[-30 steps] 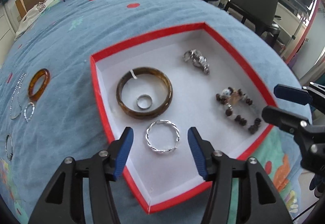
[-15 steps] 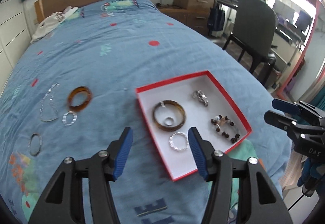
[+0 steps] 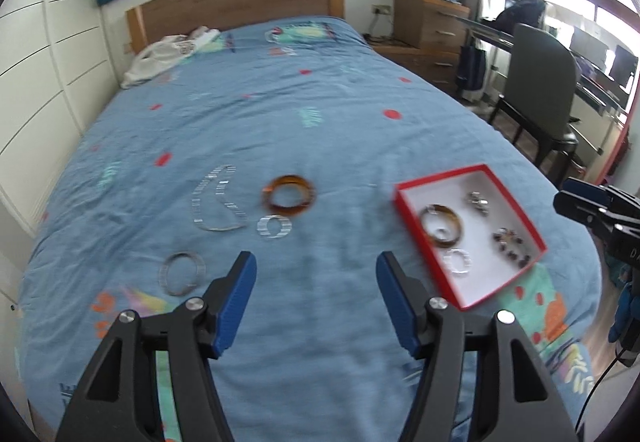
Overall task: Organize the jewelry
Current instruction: 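Open both tools to release the bracelet and hoop, then withdraw, then grasp the plain silver bangle with the left tool while the right tool grasps a small silver ring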
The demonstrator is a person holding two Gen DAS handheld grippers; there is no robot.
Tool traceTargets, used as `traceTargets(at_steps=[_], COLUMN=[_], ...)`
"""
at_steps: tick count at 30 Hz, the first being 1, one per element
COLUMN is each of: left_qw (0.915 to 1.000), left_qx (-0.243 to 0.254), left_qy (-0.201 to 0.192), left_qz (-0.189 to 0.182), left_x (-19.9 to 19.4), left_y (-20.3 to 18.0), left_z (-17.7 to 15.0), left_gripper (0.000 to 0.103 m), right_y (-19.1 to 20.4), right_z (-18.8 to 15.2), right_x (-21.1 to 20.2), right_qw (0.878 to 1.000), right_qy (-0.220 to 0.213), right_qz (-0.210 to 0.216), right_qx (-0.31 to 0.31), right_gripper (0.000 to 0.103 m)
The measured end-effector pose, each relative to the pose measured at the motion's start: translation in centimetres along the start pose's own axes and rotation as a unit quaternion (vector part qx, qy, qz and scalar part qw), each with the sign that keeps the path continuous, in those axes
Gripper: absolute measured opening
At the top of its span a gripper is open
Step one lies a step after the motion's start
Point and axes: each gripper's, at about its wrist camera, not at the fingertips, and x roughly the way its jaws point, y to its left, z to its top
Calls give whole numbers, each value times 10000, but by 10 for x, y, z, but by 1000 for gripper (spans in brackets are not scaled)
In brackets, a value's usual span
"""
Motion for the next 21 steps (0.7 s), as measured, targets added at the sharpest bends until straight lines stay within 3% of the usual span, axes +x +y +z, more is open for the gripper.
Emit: traceTargets(at_steps=[11, 21], left_qw=[9958, 9887], left_qx=[-792, -1336], left_qy=[-40, 378], left_qz=[458, 564], left_x=[17, 88], left_y=[106, 161], left_z=[-34, -63], left_gripper=[64, 65], right_y=[74, 127], right_z=[5, 7], right_x=[55, 152], right_qw=[9989, 9934], right_qy=[164, 770], right_qz=[295, 651], right_qx=[-314, -551], right_gripper=[60, 61])
